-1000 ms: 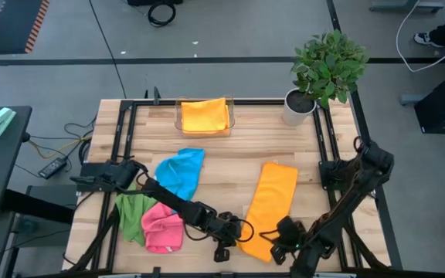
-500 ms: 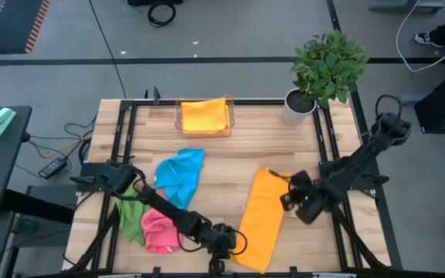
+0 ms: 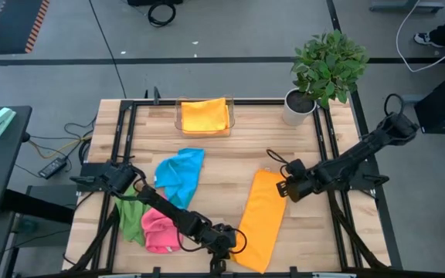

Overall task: Fold microfiber towels
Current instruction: Fold the orange microfiber towel

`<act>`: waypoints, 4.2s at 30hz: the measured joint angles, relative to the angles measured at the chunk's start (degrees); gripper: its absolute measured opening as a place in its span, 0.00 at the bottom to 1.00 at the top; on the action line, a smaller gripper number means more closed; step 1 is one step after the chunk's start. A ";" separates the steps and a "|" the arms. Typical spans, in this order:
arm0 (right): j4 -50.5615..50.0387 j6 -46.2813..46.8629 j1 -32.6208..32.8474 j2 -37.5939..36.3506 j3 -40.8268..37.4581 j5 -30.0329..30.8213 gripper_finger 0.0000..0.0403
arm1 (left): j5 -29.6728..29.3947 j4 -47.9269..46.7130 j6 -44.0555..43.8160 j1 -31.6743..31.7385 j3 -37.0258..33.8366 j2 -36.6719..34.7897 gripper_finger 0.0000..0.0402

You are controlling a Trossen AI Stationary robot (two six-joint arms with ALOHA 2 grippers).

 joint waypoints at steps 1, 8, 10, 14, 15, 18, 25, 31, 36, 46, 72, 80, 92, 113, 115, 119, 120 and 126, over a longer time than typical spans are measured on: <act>-0.14 -0.42 -0.44 -0.08 -0.09 0.36 0.01 | -0.02 0.02 -0.09 0.00 0.00 0.00 0.04; -1.67 -4.21 -3.77 -0.20 -0.09 0.48 0.01 | -0.09 0.04 -0.10 0.02 0.02 -0.01 0.03; -2.05 -5.26 -4.88 -0.20 -0.09 -0.12 0.01 | -0.12 0.02 -0.10 0.07 0.02 -0.01 0.04; -3.60 -6.53 -6.70 0.41 -0.09 -1.14 0.01 | -0.85 0.02 -0.04 0.07 0.02 -0.02 0.03; -3.88 -6.76 -7.07 0.73 -0.09 -1.48 0.01 | -0.85 0.04 -0.06 0.07 0.02 -0.02 0.02; -4.56 -7.86 -7.97 2.08 -0.11 -2.72 0.01 | -0.87 0.02 -0.06 0.07 0.02 -0.02 0.02; -4.52 -8.21 -8.21 5.48 -0.01 -3.23 0.01 | -0.90 0.02 -0.02 0.09 0.02 -0.02 0.03; -9.37 -8.23 -8.23 2.58 1.56 -0.44 0.01 | -0.91 0.01 0.01 0.09 0.02 -0.04 0.04; -9.41 -8.25 -7.70 -1.41 2.87 0.16 0.01 | -1.14 0.00 1.21 0.09 0.04 -0.04 0.04; -3.67 -7.70 -4.67 4.57 2.01 -6.42 0.01 | -1.31 0.00 1.54 0.26 0.04 -0.09 0.05; -1.47 -2.57 1.19 -3.63 4.72 -8.49 0.01 | -0.36 -0.05 1.54 1.98 0.07 -0.28 0.12; 18.09 5.44 16.60 3.44 4.85 0.69 0.01 | 16.75 -4.28 5.06 5.53 -0.01 -5.21 0.26; 22.81 3.83 27.19 20.40 17.88 5.89 0.01 | 10.71 -1.07 52.08 2.56 0.00 -7.75 0.30; 21.74 2.98 27.22 23.41 21.57 5.70 0.01 | -0.81 1.97 56.81 2.71 0.03 -2.92 0.62; 21.71 3.01 27.22 23.41 21.57 5.70 0.01 | -0.66 1.99 56.93 2.69 0.01 -2.14 0.63; 21.72 3.29 27.22 23.39 21.57 5.70 0.01 | 0.11 1.80 56.34 2.59 0.02 -1.60 0.62; 21.75 3.32 27.21 23.39 21.57 5.70 0.01 | 1.34 1.66 56.09 2.58 0.02 -1.60 0.62; 21.81 5.18 27.20 23.39 21.57 5.72 0.01 | 4.02 0.81 55.88 2.25 0.02 -1.60 0.60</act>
